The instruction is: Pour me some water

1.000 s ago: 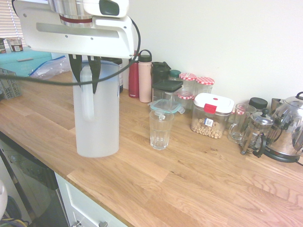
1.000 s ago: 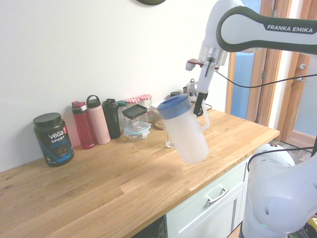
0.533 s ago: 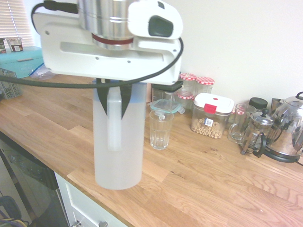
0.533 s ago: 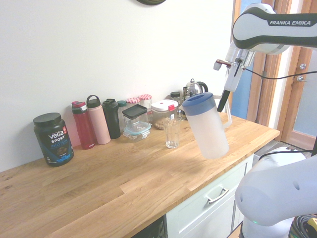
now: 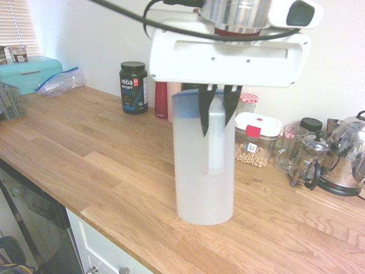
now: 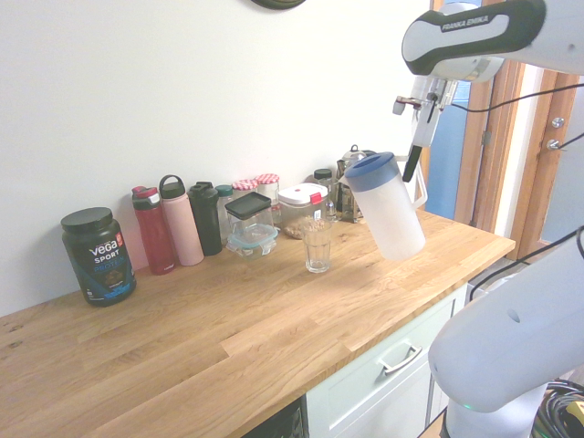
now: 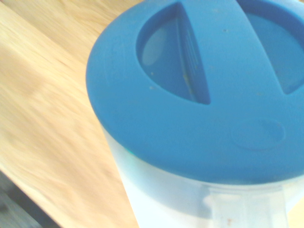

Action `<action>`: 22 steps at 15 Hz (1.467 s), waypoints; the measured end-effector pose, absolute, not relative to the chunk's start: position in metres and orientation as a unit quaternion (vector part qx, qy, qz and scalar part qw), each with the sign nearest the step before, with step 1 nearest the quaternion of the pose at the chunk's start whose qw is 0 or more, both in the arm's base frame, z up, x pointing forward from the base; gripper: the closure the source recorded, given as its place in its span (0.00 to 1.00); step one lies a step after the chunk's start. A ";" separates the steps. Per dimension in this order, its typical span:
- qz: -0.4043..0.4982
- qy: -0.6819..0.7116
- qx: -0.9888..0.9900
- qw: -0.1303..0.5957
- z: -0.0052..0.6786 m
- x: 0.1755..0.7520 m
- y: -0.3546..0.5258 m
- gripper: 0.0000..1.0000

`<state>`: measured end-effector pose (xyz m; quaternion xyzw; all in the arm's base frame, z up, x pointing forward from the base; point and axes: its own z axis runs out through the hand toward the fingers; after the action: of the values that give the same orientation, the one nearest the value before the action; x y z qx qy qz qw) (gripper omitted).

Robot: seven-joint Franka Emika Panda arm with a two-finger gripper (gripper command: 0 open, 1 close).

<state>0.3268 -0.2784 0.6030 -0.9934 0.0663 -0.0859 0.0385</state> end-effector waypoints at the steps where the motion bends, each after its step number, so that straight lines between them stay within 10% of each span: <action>1: -0.083 0.050 -0.995 0.022 0.604 0.340 -0.278 1.00; 22: 0.017 -0.144 -0.946 -0.291 0.566 0.429 -0.142 1.00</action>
<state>0.4287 -0.1416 0.5661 -0.9457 -0.1442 0.0167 -0.2908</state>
